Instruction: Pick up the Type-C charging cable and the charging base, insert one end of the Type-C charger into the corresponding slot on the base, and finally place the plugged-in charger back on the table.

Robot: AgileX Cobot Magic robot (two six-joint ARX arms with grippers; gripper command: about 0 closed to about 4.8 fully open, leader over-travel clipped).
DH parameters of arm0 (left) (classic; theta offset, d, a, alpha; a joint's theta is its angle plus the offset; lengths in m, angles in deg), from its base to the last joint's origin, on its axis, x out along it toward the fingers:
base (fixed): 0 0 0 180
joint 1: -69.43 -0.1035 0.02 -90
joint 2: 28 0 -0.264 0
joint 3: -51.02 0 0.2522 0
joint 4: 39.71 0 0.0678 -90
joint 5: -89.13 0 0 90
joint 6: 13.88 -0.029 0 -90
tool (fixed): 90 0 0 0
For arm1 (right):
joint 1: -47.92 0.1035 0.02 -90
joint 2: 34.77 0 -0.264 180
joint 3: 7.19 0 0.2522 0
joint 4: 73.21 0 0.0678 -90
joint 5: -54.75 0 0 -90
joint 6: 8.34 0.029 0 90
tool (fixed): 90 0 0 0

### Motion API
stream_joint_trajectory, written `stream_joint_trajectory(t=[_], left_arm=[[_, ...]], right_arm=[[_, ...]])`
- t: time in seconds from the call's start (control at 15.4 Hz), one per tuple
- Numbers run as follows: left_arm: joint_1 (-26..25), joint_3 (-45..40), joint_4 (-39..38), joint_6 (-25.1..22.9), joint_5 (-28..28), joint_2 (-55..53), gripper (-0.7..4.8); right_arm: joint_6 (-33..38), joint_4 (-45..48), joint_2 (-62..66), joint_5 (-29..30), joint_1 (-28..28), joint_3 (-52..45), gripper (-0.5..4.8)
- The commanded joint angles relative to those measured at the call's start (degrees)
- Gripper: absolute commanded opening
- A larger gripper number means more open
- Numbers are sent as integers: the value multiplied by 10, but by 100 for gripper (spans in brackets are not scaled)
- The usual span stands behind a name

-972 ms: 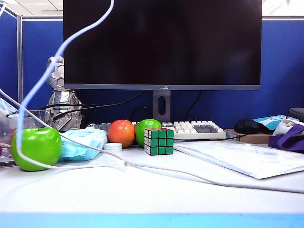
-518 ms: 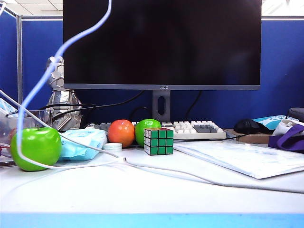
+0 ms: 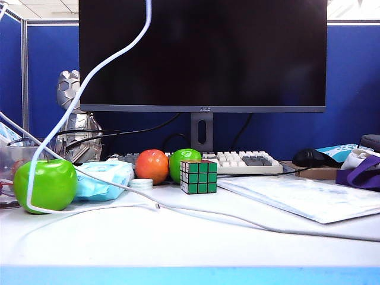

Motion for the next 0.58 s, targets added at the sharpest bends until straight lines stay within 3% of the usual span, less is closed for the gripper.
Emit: stream_joint_trajectory(t=[0.06,0.58], left_arm=[[1,3,20,3,-6,4,-6],[1,3,21,28,-4,4,-6]], right_arm=[[2,-5,-3,0,1,3,-1],[2,-17,2,5,1,3,-1]])
